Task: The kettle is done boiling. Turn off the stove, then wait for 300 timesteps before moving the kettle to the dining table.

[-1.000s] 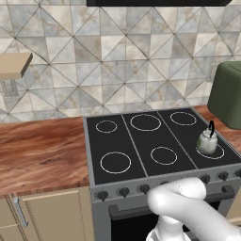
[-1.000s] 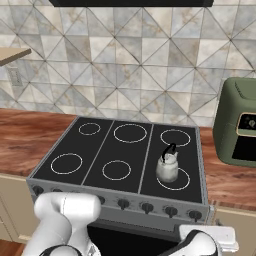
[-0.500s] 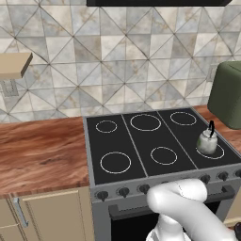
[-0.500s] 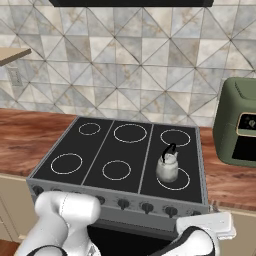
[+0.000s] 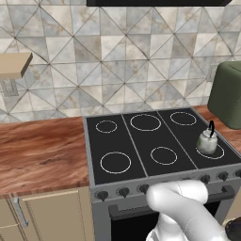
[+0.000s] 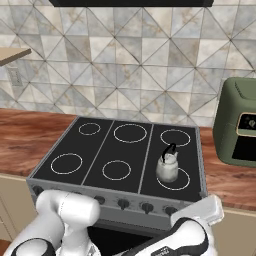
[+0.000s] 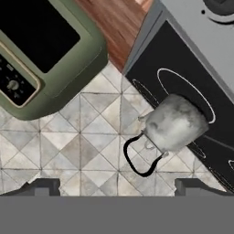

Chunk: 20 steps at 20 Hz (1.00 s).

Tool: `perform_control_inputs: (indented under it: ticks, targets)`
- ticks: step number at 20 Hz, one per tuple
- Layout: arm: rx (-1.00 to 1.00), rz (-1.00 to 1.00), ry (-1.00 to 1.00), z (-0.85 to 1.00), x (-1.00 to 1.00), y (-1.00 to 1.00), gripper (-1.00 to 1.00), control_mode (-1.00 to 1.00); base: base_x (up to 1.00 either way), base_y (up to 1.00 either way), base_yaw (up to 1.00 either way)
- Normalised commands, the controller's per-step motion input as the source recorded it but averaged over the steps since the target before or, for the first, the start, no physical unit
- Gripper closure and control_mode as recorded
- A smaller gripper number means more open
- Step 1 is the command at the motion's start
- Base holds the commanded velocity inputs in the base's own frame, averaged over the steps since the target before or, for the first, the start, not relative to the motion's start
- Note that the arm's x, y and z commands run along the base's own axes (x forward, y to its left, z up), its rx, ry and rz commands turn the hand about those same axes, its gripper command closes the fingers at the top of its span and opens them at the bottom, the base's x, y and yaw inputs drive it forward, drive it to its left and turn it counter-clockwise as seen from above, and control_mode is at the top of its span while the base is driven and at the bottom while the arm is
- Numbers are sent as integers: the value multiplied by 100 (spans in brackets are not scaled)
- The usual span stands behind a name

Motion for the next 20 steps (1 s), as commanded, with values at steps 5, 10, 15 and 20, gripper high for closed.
perform_control_inputs:
  ticks: [5, 10, 15, 20]
  targets:
    - [-33, 2, -2, 43, 0, 35, -100, -100, 0, 0, 0]
    - [-33, 1, 0, 40, 0, 36, -100, -100, 0, 0, 0]
    - [-33, 0, 0, 38, 0, 33, -100, -100, 0, 0, 0]
    - [-32, 0, 0, 38, 0, 36, -100, -100, 0, 0, 0]
